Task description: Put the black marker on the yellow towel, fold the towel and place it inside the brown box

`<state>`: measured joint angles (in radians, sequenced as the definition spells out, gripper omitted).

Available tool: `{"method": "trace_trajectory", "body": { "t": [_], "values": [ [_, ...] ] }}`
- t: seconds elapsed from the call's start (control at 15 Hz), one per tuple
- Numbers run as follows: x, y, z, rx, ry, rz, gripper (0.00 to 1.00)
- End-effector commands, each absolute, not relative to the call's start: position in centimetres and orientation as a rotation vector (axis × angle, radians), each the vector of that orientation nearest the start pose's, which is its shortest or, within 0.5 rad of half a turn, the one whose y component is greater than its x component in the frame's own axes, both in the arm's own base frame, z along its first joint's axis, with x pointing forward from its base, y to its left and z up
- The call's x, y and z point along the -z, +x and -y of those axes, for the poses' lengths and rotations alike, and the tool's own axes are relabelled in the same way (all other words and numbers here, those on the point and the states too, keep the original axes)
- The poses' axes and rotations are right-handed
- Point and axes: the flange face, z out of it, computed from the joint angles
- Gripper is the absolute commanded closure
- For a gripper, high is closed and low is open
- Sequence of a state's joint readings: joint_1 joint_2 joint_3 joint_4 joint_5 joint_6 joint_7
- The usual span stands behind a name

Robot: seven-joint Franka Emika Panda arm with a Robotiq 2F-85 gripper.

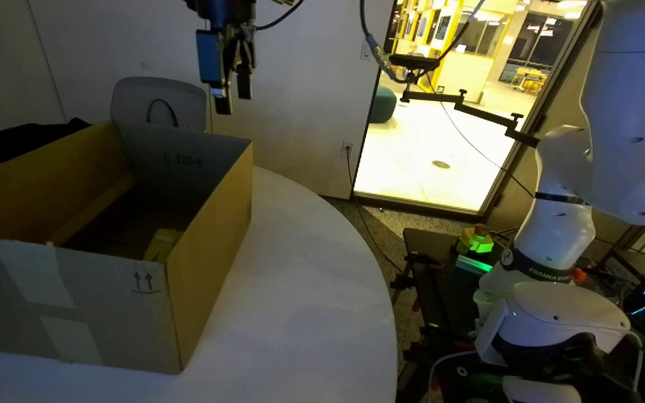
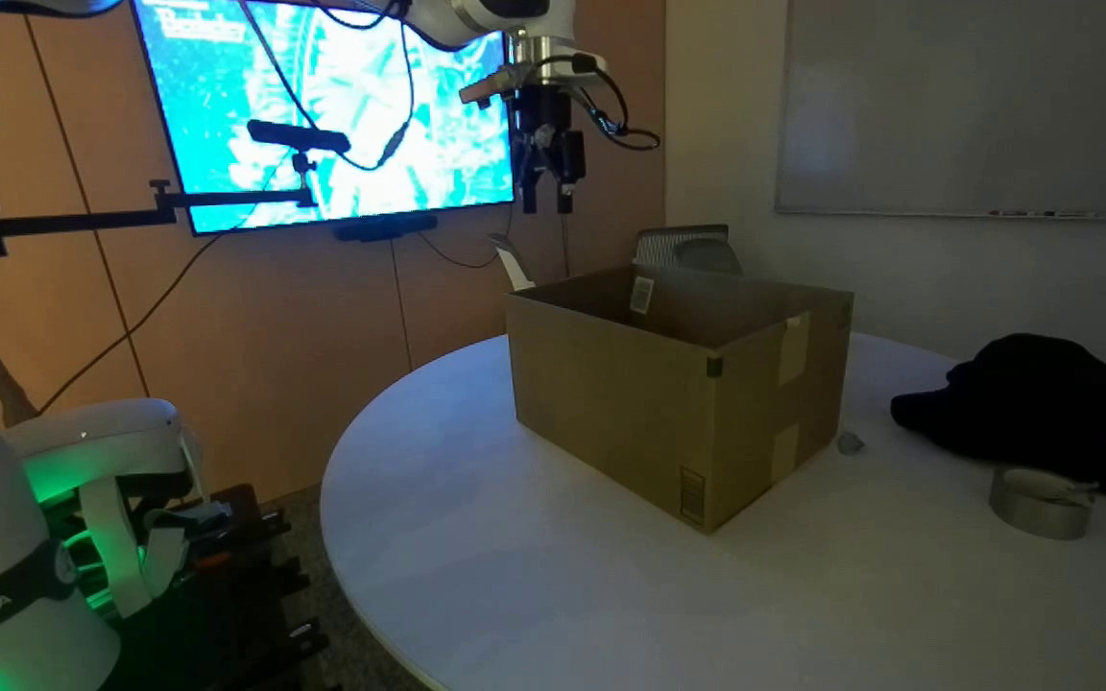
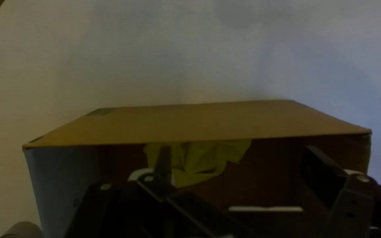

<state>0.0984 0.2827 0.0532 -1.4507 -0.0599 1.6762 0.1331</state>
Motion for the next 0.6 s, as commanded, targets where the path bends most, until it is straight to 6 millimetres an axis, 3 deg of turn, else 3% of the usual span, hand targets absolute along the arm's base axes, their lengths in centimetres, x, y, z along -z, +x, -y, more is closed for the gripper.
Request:
{"method": "trace_trajectory", "body": {
  "t": [0.0,0.27,0.53],
  "values": [
    [-52.9,58.1,-6.9,-0.083,-3.149,0.046,0.00],
    [-52.2,53.3,-4.6,-0.096,-3.121,-0.004,0.00],
    [-50.3,49.3,-2.5,0.020,-3.149,-0.030,0.00]
  ]
}}
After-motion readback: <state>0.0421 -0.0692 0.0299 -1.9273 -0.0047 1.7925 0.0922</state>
